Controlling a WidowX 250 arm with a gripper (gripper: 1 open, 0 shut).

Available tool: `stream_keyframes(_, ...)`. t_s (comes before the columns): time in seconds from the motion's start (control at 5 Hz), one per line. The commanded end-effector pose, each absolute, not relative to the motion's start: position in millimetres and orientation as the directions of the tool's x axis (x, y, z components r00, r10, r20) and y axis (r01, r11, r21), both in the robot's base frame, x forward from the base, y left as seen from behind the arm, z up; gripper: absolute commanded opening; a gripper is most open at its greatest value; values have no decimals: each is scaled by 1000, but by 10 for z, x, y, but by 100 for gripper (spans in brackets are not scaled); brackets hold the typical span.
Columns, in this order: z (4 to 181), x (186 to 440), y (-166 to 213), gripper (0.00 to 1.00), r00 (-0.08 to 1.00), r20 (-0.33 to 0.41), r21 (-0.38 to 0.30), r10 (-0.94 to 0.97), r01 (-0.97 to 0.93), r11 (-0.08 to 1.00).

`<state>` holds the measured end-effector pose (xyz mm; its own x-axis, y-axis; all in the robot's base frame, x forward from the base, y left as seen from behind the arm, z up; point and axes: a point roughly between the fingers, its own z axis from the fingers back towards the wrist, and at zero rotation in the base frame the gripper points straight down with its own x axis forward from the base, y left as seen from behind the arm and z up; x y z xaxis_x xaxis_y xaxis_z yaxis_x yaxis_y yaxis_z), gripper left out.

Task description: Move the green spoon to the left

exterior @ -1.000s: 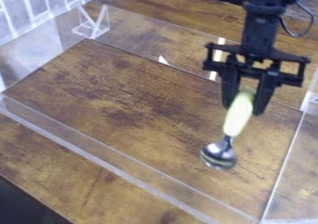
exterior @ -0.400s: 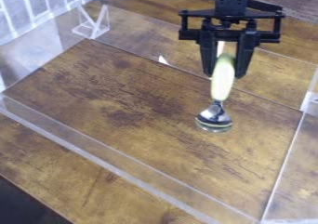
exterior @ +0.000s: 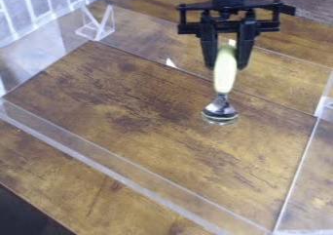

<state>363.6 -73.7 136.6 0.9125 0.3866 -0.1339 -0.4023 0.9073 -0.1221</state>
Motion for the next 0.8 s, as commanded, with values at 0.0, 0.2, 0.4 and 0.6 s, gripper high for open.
stream_keyframes(0.0,1627,3635,-559,0,899,-63,-178,434,-438,881)
stream_keyframes(0.2,1619,3561,-468,0,889,-60,-185,454,-457,870)
stream_keyframes(0.4,1627,3489,-352,0,878,-55,-200,476,-477,856)
stream_keyframes(0.6,1652,3414,-245,0,867,-52,-217,496,-495,841)
